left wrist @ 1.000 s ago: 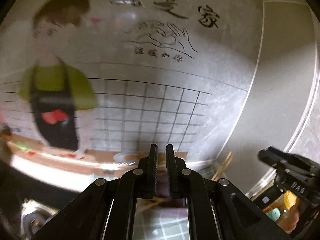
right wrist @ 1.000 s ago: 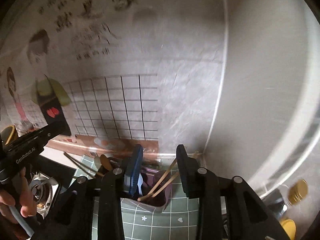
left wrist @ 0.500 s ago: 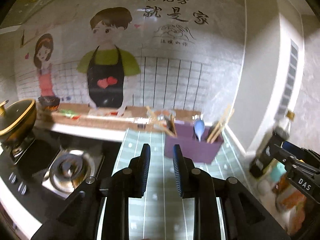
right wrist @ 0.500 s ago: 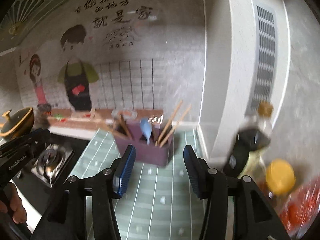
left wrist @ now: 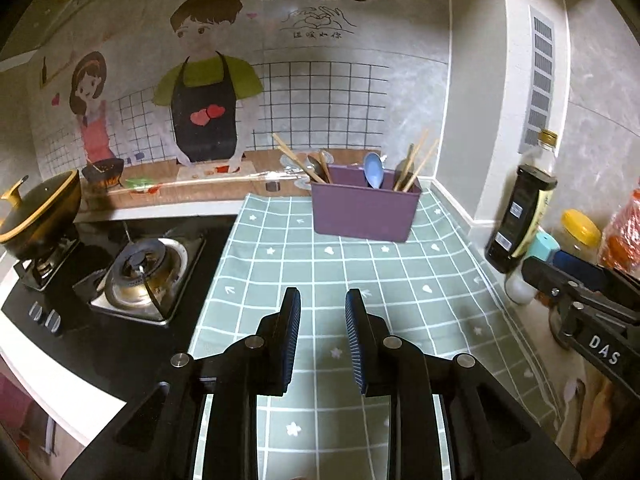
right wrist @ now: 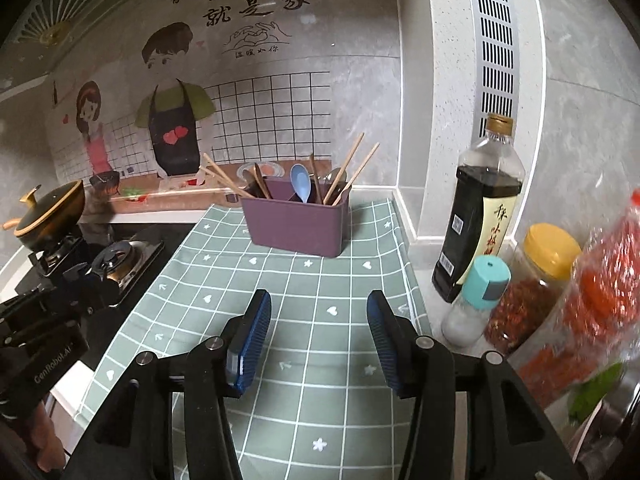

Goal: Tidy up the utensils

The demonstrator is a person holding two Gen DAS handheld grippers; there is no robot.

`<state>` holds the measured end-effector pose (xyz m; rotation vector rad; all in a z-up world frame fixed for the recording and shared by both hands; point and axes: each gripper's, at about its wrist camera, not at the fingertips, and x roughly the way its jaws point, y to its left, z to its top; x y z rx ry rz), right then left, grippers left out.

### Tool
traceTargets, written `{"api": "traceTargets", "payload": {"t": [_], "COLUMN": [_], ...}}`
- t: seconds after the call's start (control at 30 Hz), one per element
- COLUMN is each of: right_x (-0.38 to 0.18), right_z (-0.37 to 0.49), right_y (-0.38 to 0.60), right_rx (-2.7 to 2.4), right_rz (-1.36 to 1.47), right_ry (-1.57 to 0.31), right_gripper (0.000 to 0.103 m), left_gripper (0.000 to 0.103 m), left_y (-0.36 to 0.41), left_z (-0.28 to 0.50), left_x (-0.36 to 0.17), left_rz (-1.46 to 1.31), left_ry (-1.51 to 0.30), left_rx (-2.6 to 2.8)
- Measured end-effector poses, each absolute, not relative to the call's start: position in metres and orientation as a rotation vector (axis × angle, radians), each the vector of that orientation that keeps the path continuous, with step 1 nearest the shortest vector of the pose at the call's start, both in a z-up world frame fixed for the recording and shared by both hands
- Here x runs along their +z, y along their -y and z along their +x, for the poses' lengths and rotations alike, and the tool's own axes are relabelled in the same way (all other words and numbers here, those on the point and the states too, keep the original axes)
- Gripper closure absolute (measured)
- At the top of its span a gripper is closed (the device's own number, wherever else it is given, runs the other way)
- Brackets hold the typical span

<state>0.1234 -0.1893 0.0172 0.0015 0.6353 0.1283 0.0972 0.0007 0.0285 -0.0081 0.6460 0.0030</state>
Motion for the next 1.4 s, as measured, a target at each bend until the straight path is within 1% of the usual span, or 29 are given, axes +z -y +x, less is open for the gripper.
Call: {"api": "traceTargets", "payload": {"t": [0.33, 1.4], "right_x": [0.012, 0.011], "right_z": [0.111, 0.110], "right_y": [0.187, 0.189], "right_rx": [0.113, 0.108], "right_rz": [-0.034, -0.033], "right_ry": [-0.625, -0.625], "right_gripper": [0.055, 0.055], "left_gripper": [0.078, 0.078], "left_y": [0.006, 0.010], "left_z": [0.088, 0.094], "left_x": [0.032, 0.027], "left_rz": [-0.012, -0.022], "left_ry": [-0.643, -0.661], "left_rx": [-0.005, -0.012]}}
